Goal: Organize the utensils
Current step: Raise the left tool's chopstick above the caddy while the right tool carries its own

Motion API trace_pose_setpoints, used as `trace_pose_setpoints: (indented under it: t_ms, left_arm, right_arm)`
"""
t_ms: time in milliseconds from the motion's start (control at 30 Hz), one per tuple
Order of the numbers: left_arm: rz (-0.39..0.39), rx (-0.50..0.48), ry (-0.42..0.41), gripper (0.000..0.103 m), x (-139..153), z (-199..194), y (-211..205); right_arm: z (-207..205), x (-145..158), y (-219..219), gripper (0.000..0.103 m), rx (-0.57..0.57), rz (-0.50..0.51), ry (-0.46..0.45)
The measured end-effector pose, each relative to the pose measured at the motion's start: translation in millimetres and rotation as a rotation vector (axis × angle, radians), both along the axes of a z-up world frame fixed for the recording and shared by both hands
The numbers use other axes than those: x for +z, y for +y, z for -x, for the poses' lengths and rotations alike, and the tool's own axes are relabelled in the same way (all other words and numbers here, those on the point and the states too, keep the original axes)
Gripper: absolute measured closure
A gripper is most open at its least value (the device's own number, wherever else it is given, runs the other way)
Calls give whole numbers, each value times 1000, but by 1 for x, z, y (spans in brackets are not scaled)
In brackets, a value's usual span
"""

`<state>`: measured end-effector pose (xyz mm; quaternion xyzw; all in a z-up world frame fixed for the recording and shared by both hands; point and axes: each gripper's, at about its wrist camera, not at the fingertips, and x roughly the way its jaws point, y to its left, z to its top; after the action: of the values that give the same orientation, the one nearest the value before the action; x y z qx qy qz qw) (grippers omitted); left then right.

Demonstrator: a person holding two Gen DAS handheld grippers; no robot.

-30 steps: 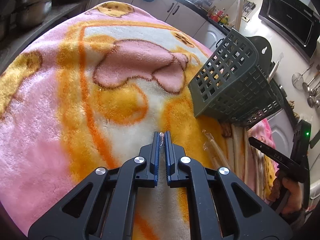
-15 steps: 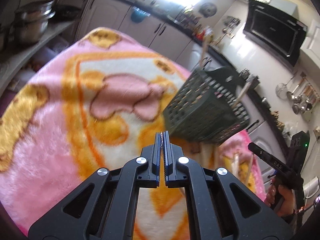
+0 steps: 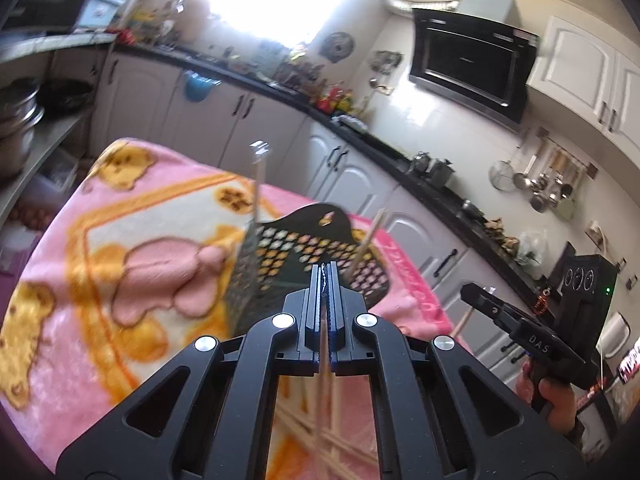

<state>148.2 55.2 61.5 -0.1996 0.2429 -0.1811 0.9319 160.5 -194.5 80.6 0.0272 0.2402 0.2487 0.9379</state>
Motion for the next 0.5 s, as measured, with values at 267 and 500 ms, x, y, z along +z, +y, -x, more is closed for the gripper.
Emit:
trace_pose_setpoints:
  t_ms: [267, 500]
  left_arm:
    - [-12, -73, -75, 102, 33, -7, -25]
    - [-17, -116, -150, 102, 66, -14, -40]
  right_arm:
    - [10, 23, -6, 94, -9, 5, -78]
    - [14, 45, -13, 94, -28, 3, -140]
